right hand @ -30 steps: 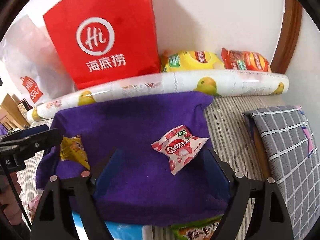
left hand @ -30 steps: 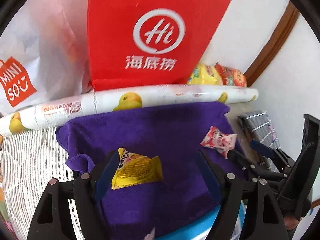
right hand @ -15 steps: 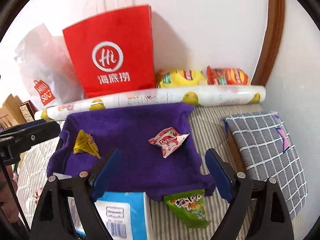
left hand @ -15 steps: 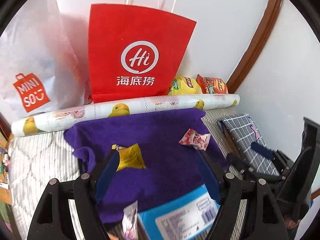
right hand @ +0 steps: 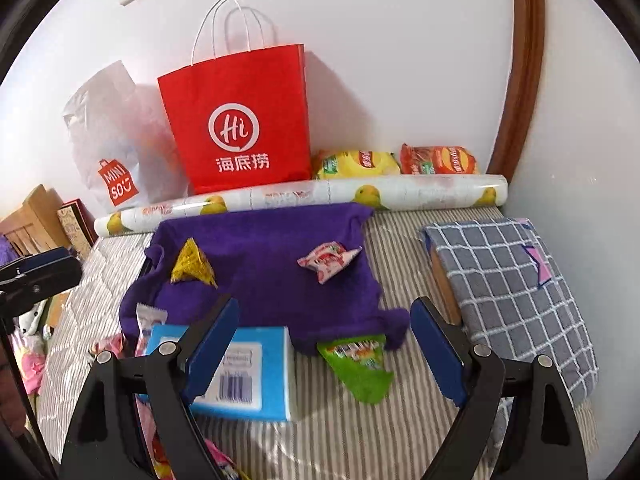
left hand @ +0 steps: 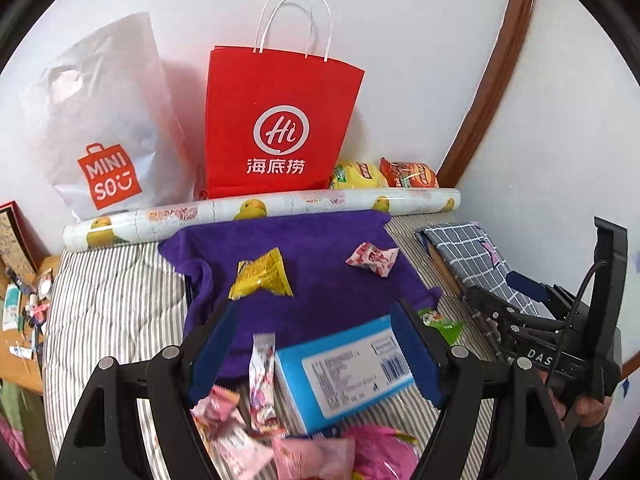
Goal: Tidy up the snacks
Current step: 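Grasp the green triangular snack bag with the right tool while the left tool moves to the pink bags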
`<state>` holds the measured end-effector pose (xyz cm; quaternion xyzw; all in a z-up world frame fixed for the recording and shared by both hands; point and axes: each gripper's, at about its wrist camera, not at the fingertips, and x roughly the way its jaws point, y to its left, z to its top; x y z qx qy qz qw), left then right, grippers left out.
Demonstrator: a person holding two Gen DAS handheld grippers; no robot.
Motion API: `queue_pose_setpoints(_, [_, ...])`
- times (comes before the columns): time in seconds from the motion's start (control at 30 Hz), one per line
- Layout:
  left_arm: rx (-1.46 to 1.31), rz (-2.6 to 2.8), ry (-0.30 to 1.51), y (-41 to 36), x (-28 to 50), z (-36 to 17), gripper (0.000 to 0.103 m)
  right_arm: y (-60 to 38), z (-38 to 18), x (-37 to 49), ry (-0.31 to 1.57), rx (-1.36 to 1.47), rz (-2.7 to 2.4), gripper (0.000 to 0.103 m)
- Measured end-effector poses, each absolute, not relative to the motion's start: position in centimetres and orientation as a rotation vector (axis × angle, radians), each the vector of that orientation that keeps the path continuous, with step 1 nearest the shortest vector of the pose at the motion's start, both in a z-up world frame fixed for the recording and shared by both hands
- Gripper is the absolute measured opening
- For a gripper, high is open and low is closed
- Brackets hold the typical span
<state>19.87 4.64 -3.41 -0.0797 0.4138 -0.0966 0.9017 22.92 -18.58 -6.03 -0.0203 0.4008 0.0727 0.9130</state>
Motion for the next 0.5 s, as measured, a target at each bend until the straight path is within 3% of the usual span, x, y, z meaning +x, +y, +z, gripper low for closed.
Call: queue_pose_setpoints(0.5, [-0.196, -0.128, 0.908, 5.6, 15.5, -5.2, 0.077, -23.5, -8.7, 19.5, 0.861, 0.052, 0.123, 0.087])
